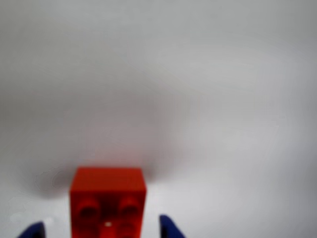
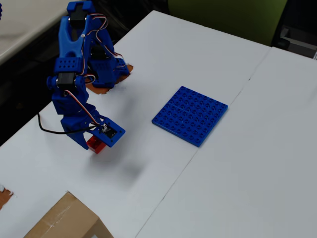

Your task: Pick up the 2x2 red block and go up the 8x8 blue block.

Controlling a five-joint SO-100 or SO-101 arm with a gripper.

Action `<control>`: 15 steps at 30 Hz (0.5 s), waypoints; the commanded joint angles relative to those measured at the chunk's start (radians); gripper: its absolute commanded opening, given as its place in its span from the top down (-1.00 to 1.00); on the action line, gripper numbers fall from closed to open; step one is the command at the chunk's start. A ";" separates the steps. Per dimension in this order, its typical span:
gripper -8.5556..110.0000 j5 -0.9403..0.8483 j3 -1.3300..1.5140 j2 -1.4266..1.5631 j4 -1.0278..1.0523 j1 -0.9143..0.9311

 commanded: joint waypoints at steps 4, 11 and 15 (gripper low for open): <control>0.49 0.005 -0.041 -0.011 -0.002 -0.002; 0.58 0.011 -0.041 -0.023 -0.005 -0.008; 0.61 0.011 -0.041 -0.026 -0.005 -0.009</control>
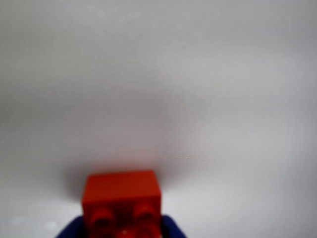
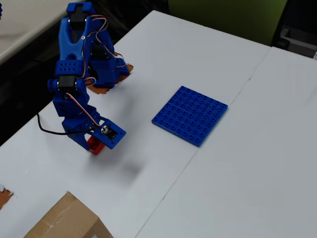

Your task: Pick up the 2x2 red block and go up the 8x8 blue block.

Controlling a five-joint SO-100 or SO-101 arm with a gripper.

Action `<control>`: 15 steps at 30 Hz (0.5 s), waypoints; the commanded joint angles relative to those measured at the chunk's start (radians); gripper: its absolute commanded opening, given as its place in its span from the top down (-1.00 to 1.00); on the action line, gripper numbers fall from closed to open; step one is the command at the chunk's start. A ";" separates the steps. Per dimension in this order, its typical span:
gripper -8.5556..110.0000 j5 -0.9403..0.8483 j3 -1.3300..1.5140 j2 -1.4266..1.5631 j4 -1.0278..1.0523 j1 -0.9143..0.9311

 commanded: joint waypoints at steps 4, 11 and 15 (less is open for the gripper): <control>0.75 0.008 -0.037 0.002 -0.003 -0.011; 0.85 0.003 -0.038 0.038 0.023 -0.021; 0.85 0.011 -0.040 0.100 0.071 -0.049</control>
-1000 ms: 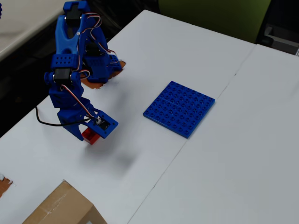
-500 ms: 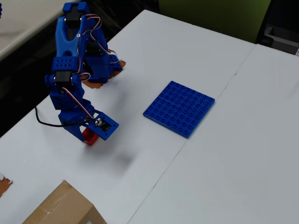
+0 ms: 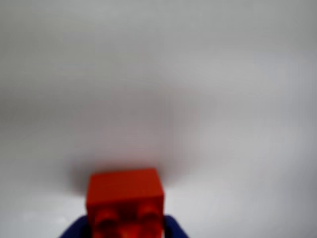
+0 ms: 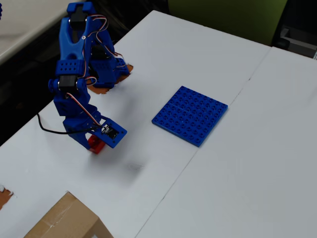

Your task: Pick up the 2x2 red block and go up the 8x8 blue block.

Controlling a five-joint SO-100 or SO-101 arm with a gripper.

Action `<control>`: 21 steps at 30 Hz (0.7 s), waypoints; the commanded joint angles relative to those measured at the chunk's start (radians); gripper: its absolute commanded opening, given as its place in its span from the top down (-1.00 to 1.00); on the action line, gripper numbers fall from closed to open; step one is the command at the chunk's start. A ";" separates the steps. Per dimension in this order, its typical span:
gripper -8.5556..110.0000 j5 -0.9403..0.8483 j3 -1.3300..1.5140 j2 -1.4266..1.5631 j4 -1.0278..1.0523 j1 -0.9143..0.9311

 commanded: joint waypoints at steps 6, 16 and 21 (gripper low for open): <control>0.85 0.038 -0.040 0.201 0.124 -0.104; 0.85 -0.038 -0.040 0.413 0.252 -0.209; 0.85 -0.089 -0.040 0.509 0.308 -0.253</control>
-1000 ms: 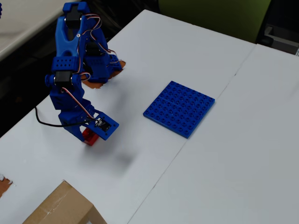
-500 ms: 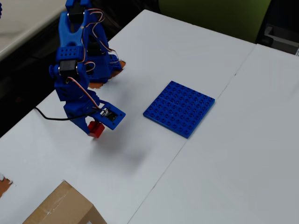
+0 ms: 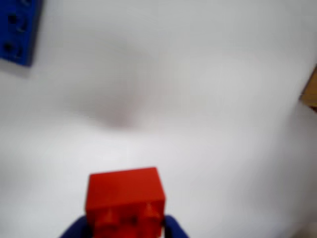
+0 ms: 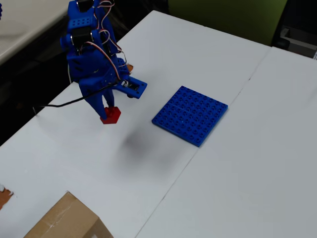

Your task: Pick up the 2x2 red block and go up the 8x8 blue block.

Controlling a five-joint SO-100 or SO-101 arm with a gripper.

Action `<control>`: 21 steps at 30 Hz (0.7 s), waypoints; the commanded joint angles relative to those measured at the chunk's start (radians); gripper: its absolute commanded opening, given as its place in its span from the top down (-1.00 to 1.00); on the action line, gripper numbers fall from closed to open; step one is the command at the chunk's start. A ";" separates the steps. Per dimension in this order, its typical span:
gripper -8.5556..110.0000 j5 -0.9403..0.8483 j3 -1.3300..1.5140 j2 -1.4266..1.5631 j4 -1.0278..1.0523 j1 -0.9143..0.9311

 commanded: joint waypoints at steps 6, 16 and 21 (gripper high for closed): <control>0.85 -0.158 -0.040 0.176 0.054 -0.075; 0.85 -0.281 -0.040 0.221 0.067 -0.291; 0.84 -0.328 -0.040 0.213 0.058 -0.396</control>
